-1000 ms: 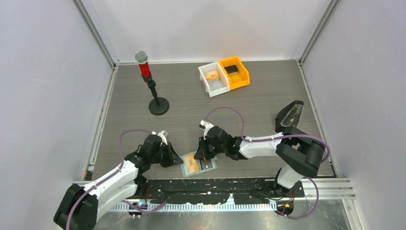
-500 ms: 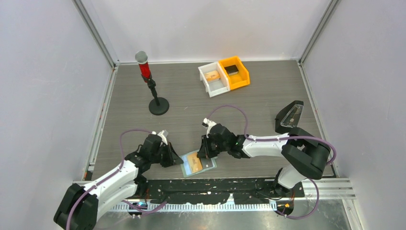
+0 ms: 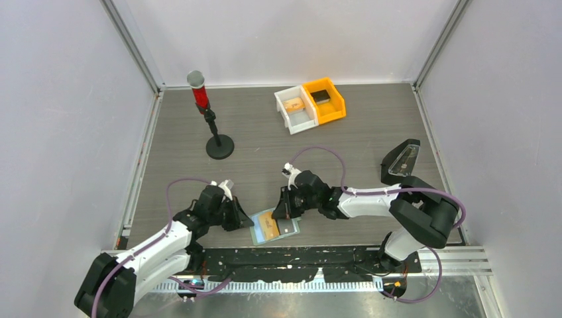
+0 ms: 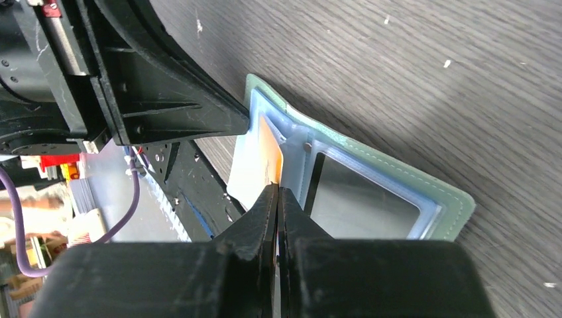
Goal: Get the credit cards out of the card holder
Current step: Remove the credit card from the card holder.
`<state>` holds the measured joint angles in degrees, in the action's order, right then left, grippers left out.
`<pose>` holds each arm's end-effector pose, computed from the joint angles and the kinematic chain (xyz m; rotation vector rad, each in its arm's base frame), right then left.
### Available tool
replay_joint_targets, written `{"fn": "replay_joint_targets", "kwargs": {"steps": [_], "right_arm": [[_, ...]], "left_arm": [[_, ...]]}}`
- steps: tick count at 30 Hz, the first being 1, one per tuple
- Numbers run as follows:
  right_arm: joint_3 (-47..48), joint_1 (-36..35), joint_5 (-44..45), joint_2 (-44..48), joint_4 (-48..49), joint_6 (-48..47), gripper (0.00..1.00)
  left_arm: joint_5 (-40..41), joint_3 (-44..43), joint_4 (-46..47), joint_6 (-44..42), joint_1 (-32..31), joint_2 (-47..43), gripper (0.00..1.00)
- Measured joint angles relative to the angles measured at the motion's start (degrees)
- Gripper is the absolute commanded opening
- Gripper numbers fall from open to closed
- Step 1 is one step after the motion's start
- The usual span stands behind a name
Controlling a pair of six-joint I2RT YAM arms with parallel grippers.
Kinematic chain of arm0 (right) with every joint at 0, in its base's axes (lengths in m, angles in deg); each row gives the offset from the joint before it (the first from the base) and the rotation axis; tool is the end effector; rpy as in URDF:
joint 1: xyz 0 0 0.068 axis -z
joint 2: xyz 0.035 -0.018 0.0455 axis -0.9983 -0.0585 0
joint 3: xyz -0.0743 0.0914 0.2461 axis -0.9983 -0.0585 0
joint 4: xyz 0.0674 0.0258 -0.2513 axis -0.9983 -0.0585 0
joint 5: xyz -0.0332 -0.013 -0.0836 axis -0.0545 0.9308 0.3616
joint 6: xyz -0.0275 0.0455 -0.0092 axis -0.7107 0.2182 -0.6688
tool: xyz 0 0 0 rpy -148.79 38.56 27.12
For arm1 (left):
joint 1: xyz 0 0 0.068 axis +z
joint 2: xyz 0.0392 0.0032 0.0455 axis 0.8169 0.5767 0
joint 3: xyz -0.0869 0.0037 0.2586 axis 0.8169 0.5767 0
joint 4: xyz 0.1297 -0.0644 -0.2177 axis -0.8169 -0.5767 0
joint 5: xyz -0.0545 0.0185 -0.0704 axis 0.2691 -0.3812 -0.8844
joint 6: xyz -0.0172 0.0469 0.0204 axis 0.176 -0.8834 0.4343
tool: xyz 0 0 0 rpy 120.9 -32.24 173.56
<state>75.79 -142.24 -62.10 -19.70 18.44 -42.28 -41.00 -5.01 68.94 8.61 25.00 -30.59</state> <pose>0.1581 0.2503 0.1547 -0.4528 2.4601 1.2096 0.1203 -0.0826 0.1267 -0.3183 2.6010 -1.0010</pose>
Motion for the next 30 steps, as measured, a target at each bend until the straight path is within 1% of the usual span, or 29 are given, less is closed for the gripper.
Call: {"fn": "replay_joint_targets", "kwargs": {"steps": [7,15,21,24,30], "right_arm": [[-1.84,1.7,-0.83,0.28,1.09,1.75,0.05],[-3.1,2.51,-0.11,3.61,0.96,1.62,0.05],[-3.23,3.65,1.03,4.48,-0.09,0.24,0.05],[-3.21,4.0,2.14,6.64,-2.25,-0.83,0.05],[-3.21,5.05,3.5,11.21,-4.52,-3.1,0.05]], "left_arm": [[-0.2,-0.74,-0.09,-0.92,-0.04,1.25,0.08],[-0.15,-0.81,-0.28,-1.01,-0.07,1.09,0.09],[-0.15,-1.51,-1.16,-1.64,-0.11,1.49,0.13],[-0.13,-1.99,-1.97,-2.27,-0.11,1.36,0.18],[-0.66,-2.56,-5.03,-2.4,-0.11,-2.14,0.4]]}}
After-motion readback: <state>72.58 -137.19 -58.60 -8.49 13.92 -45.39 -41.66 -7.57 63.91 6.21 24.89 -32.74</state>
